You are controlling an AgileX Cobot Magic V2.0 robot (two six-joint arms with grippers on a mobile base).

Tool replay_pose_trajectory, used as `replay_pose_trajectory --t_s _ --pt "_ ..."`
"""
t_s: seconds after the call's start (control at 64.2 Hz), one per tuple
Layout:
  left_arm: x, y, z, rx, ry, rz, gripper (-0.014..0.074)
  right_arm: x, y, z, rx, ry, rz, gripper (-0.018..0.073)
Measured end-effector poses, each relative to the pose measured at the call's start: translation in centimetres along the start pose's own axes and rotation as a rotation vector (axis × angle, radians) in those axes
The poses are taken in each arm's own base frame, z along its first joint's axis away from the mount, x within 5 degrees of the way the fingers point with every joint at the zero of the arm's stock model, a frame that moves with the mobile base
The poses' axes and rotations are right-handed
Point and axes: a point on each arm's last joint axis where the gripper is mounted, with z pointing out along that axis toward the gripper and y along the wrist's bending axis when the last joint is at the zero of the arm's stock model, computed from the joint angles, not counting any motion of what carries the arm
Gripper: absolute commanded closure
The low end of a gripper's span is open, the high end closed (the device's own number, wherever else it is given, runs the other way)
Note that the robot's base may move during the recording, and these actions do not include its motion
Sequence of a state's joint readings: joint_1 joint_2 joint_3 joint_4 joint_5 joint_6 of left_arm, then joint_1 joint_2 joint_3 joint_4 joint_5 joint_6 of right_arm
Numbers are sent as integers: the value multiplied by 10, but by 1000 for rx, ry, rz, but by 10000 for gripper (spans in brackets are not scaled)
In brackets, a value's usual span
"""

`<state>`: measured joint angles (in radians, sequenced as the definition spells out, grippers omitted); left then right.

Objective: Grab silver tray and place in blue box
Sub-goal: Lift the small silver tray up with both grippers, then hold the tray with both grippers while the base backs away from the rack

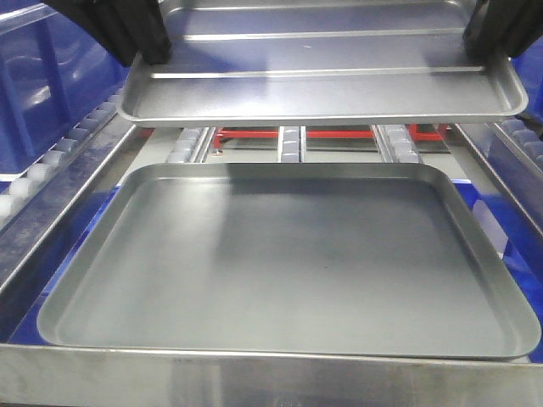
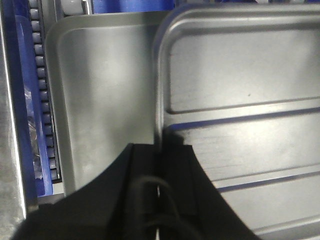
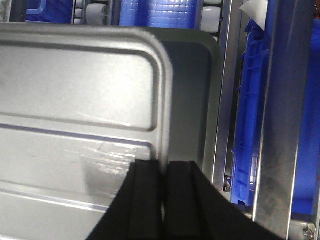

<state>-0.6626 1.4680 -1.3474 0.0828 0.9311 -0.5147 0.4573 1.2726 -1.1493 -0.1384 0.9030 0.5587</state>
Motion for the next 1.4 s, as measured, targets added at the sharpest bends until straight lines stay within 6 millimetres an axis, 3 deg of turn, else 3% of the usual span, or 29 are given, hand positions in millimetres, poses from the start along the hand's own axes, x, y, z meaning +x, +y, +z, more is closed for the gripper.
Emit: replay_pose_trajectory --t_s 1.401 --pt "0 0 0 -2 3 0 693 0 0 0 -1 1 1 503"
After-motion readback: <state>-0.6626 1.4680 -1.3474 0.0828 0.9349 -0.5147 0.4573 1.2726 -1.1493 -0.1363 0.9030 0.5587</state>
